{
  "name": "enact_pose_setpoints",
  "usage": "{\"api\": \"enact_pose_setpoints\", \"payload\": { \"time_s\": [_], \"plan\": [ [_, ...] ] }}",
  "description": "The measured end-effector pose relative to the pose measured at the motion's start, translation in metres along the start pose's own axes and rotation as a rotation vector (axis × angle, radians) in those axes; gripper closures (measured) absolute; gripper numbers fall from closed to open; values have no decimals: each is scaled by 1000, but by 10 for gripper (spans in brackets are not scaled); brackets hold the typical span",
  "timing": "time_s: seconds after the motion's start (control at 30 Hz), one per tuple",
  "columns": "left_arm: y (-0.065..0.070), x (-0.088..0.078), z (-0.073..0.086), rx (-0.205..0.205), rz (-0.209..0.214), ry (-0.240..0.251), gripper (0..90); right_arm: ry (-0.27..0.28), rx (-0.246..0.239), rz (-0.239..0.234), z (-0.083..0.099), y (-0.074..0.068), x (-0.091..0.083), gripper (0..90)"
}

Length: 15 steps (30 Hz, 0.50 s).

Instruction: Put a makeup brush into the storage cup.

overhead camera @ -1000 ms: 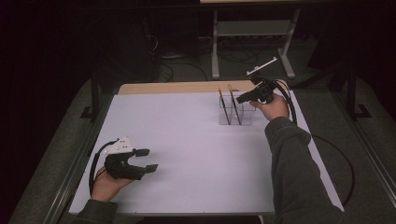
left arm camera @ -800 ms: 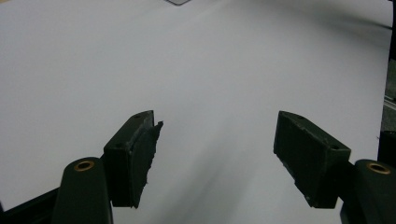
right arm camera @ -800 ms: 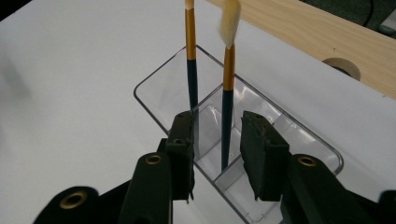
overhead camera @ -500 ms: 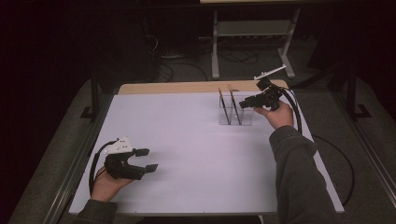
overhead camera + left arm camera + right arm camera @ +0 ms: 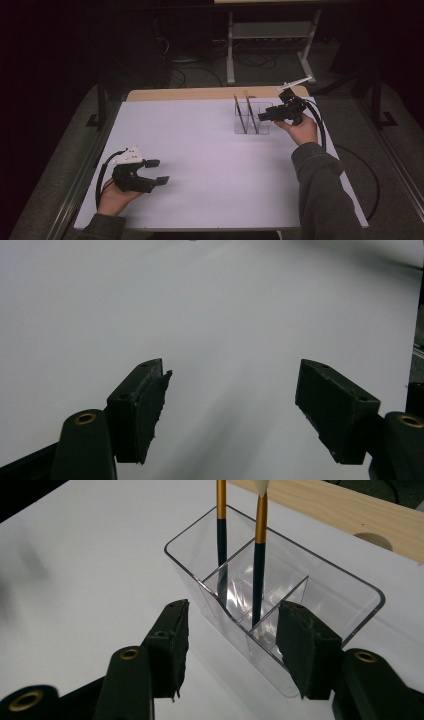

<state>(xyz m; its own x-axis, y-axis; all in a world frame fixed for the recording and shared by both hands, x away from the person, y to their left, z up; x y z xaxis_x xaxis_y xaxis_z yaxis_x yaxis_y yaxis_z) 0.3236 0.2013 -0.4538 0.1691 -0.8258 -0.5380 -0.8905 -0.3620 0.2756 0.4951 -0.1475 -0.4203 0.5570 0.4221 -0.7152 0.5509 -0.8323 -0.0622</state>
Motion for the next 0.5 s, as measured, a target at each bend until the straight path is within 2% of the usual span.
{"api": "enact_pose_setpoints", "payload": {
  "time_s": [0.13, 0.2, 0.23, 0.5],
  "plan": [
    [0, 0, 0, 11, -2, -3, 273, 14, 6, -1, 2, -1, -3, 429],
    [0, 0, 0, 10, -2, -2, 273, 10, 4, -1, 3, -3, -5, 429],
    [0, 0, 0, 7, 0, -2, 272, 20, -13, 1, 4, -3, -5, 426],
    [-1, 1, 2, 6, -6, -7, 272, 20, -7, -2, 10, -7, -14, 393]
  ]
}}
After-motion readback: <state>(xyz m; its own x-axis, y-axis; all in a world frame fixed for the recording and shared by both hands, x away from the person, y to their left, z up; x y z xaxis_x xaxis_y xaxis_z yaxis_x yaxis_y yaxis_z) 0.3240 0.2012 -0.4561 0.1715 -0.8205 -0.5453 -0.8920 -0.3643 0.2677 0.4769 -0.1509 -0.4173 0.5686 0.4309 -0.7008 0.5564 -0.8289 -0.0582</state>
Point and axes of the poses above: each handheld gripper's, and its own axes: x roughly forward along the jaws, z roughly out of its underside, y roughly to its right, the point moved 10 cm from there along x, roughly forward along the jaws, and after that the axes turned 15 degrees about z, right-handed, at the moved point
